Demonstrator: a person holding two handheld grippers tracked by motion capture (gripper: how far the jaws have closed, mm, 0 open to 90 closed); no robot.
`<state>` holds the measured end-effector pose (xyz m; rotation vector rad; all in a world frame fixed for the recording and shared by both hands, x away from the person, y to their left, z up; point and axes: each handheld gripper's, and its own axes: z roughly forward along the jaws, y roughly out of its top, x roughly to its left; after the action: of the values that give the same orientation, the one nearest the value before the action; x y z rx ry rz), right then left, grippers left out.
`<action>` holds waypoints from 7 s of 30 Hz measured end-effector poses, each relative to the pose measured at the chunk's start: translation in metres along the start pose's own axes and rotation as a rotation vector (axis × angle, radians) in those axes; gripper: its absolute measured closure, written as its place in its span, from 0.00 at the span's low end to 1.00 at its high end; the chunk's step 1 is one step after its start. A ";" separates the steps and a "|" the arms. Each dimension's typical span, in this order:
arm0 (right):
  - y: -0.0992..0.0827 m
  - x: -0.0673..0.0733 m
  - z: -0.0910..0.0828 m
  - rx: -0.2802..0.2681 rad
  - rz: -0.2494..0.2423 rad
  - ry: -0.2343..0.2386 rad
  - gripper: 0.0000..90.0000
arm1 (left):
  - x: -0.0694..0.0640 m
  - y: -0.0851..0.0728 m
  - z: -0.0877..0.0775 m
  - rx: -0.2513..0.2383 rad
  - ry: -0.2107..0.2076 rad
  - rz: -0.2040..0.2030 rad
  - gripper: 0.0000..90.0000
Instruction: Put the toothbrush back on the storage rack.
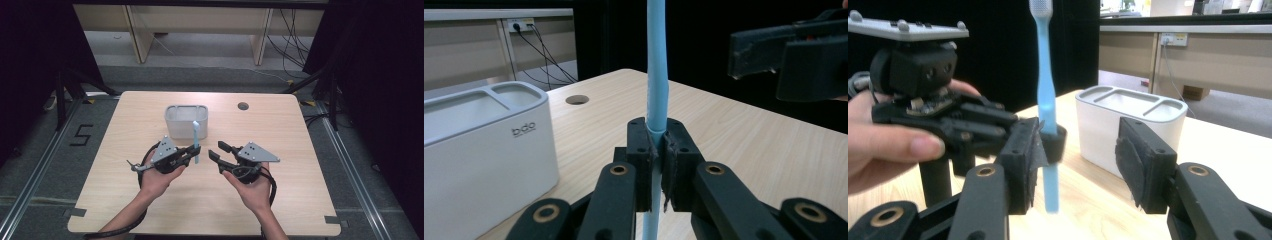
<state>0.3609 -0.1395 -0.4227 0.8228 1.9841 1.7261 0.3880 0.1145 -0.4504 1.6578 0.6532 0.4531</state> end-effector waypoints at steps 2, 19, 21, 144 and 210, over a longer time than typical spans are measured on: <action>-0.001 -0.002 -0.002 0.004 -0.005 -0.001 0.59 | 0.003 0.000 -0.002 -0.006 0.007 0.004 0.92; -0.023 -0.016 -0.026 0.058 0.027 -0.067 0.55 | 0.020 0.003 -0.017 -0.031 0.069 0.006 0.92; -0.026 -0.019 -0.029 0.060 0.014 -0.074 0.55 | 0.022 0.005 -0.018 -0.033 0.072 0.008 0.92; -0.075 -0.036 -0.061 0.094 0.086 -0.172 0.53 | 0.119 0.056 0.001 -0.117 0.294 0.034 0.91; -0.080 -0.035 -0.058 0.113 0.073 -0.160 0.52 | 0.133 0.027 0.021 -0.017 0.315 -0.006 0.91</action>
<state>0.3366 -0.2122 -0.4945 1.0497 1.9803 1.5452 0.5076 0.1815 -0.4362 1.5813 0.8824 0.7225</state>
